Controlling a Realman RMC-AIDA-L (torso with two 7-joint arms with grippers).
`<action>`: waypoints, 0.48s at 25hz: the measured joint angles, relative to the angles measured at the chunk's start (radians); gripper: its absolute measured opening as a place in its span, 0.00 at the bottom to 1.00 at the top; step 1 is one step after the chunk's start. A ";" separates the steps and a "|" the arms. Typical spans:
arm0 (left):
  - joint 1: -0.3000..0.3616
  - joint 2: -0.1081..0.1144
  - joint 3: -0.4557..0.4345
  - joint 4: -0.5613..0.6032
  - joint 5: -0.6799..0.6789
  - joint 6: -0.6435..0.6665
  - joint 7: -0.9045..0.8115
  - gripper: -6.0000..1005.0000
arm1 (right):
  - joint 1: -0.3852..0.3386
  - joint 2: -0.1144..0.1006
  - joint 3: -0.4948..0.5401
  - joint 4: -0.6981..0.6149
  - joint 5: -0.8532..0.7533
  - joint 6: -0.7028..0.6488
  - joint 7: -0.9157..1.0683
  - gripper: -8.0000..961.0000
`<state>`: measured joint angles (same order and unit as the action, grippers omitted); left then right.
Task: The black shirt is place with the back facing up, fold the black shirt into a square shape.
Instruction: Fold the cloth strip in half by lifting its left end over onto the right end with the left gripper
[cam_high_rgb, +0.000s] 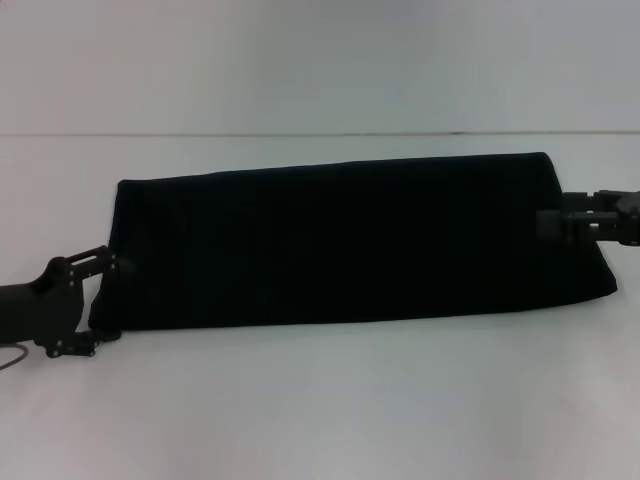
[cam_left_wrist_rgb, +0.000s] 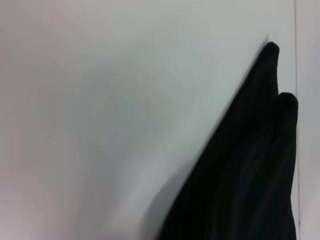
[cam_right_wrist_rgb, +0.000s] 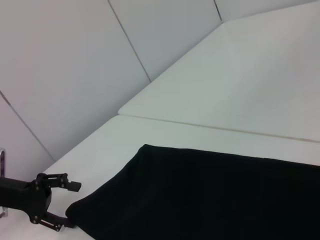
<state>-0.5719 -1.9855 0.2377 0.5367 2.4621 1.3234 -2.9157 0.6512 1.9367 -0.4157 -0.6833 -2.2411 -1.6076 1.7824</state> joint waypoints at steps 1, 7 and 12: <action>-0.001 0.001 0.000 0.001 0.000 -0.001 0.000 0.95 | -0.001 0.000 0.000 0.000 0.004 0.000 0.000 0.95; -0.005 0.002 0.000 0.002 0.001 -0.013 0.008 0.95 | -0.005 0.001 0.000 -0.001 0.015 0.000 -0.001 0.95; -0.005 0.002 0.005 0.008 0.002 -0.016 0.023 0.95 | -0.005 0.001 0.000 -0.001 0.015 0.000 -0.001 0.95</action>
<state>-0.5768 -1.9832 0.2428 0.5450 2.4636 1.3074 -2.8930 0.6459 1.9374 -0.4157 -0.6842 -2.2257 -1.6076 1.7810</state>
